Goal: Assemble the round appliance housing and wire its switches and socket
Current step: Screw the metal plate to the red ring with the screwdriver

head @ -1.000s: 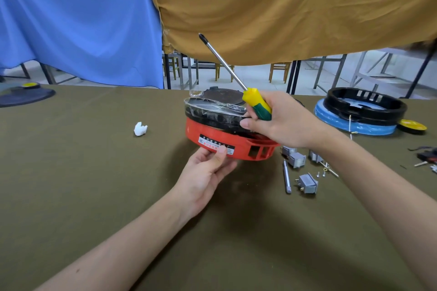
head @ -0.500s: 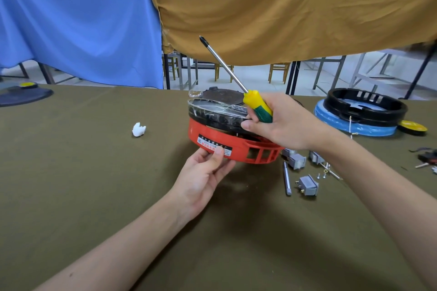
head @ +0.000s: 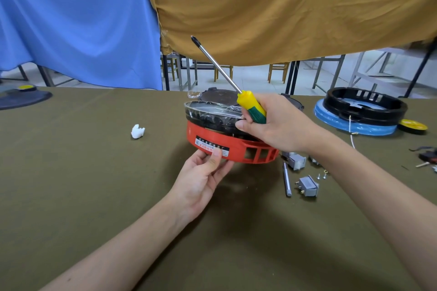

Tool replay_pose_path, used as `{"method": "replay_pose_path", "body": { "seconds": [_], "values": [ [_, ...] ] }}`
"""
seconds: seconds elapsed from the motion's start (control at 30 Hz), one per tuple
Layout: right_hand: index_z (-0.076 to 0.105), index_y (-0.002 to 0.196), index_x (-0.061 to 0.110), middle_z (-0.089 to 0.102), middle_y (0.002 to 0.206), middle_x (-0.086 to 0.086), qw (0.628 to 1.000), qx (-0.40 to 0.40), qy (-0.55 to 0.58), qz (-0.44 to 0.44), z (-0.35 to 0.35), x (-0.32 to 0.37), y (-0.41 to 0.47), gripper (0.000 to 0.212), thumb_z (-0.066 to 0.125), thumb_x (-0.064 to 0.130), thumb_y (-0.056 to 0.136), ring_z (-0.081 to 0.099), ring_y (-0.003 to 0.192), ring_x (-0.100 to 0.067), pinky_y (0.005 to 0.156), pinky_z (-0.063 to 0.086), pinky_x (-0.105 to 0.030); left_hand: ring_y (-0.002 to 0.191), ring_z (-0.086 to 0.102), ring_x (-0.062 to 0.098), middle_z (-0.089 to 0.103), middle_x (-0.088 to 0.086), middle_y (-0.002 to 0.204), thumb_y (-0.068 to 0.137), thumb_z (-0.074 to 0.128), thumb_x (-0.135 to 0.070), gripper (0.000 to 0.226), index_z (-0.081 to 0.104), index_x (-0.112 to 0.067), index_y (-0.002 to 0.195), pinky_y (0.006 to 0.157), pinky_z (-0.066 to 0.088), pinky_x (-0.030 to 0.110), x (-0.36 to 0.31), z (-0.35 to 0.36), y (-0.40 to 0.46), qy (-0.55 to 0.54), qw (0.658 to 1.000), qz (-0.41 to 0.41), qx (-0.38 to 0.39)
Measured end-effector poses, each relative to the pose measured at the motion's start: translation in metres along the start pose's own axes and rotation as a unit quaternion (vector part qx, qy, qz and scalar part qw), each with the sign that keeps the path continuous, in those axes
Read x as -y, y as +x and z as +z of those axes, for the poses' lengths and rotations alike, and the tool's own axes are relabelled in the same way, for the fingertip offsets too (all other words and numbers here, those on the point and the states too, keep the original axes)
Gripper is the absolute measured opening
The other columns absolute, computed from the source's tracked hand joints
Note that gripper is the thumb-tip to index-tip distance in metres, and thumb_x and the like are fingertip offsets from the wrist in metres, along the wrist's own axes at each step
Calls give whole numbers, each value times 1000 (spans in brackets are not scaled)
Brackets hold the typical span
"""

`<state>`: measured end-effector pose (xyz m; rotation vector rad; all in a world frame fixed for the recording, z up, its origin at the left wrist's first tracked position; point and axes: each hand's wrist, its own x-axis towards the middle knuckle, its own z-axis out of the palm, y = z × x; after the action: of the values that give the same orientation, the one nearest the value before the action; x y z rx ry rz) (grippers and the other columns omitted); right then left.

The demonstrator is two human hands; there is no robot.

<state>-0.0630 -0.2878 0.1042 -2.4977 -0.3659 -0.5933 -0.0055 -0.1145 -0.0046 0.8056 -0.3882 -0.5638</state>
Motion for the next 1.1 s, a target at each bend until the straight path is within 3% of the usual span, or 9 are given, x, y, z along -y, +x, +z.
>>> {"method": "replay_pose_path", "body": {
  "seconds": [0.17, 0.33, 0.57, 0.73, 0.8, 0.87, 0.93, 1.0, 1.1],
  "values": [
    [45, 71, 26, 49, 60, 18, 1000, -4, -8, 0, 1, 2, 0, 31, 67, 25, 92, 44, 54, -5, 55, 36, -12, 112, 67, 21, 70, 12, 119, 87, 62, -15, 35, 62, -4, 120, 86, 56, 26, 1, 1, -1, -4, 1000, -2, -5],
    [43, 70, 29, 45, 59, 11, 1000, -14, -22, 2, 3, 4, -2, 33, 67, 26, 91, 42, 56, -7, 57, 38, -23, 114, 66, 22, 69, 13, 121, 86, 62, -15, 38, 60, -4, 123, 86, 56, 26, 0, 1, 0, 1, 1000, 0, -4],
    [43, 71, 28, 49, 60, 10, 999, -16, -47, 0, 9, 6, -8, 32, 66, 27, 93, 48, 59, -8, 57, 37, -17, 110, 68, 21, 71, 12, 118, 84, 63, -13, 40, 60, -2, 123, 83, 57, 27, -1, 1, -1, -18, 1000, -9, -21],
    [43, 72, 31, 55, 66, 14, 994, 52, -99, 9, 11, 7, -18, 34, 74, 33, 86, 55, 67, -2, 58, 40, -15, 106, 69, 26, 71, 18, 115, 88, 57, -6, 36, 58, 6, 122, 80, 60, 30, 2, 2, -2, -21, 997, -46, -52],
    [39, 74, 33, 48, 64, 19, 988, 68, -141, 0, 17, 7, -23, 38, 75, 32, 86, 50, 59, 1, 53, 33, -15, 107, 68, 31, 70, 22, 114, 96, 51, -2, 29, 55, 11, 122, 84, 60, 32, 2, 2, -3, 11, 995, -83, -62],
    [36, 77, 31, 41, 65, 20, 983, 77, -167, -5, 23, 5, -29, 38, 72, 31, 89, 43, 59, -3, 53, 27, -20, 97, 72, 33, 73, 21, 105, 101, 50, -7, 24, 60, 9, 116, 76, 61, 30, -6, 4, -7, 113, 983, -134, -58],
    [33, 74, 30, 41, 66, 16, 982, 85, -170, 2, 28, 0, -35, 40, 69, 31, 91, 42, 62, -10, 56, 28, -29, 72, 74, 29, 76, 14, 84, 100, 55, -18, 22, 65, 1, 103, 59, 60, 28, -16, 5, -12, 297, 939, -165, -62],
    [34, 76, 29, 44, 71, 12, 978, 99, -181, 8, 32, -3, -39, 36, 66, 31, 92, 44, 68, -14, 60, 32, -31, 50, 67, 19, 73, 6, 63, 98, 58, -31, 27, 65, -6, 89, 45, 54, 26, -24, 2, -15, 483, 861, -142, -76],
    [36, 84, 28, 47, 78, 8, 976, 105, -188, 14, 40, -4, -44, 27, 61, 30, 94, 46, 74, -16, 60, 29, -32, 43, 57, 6, 64, -8, 51, 86, 69, -45, 33, 57, -20, 69, 44, 42, 21, -33, -5, -16, 689, 715, 0, -118]
  ]
}}
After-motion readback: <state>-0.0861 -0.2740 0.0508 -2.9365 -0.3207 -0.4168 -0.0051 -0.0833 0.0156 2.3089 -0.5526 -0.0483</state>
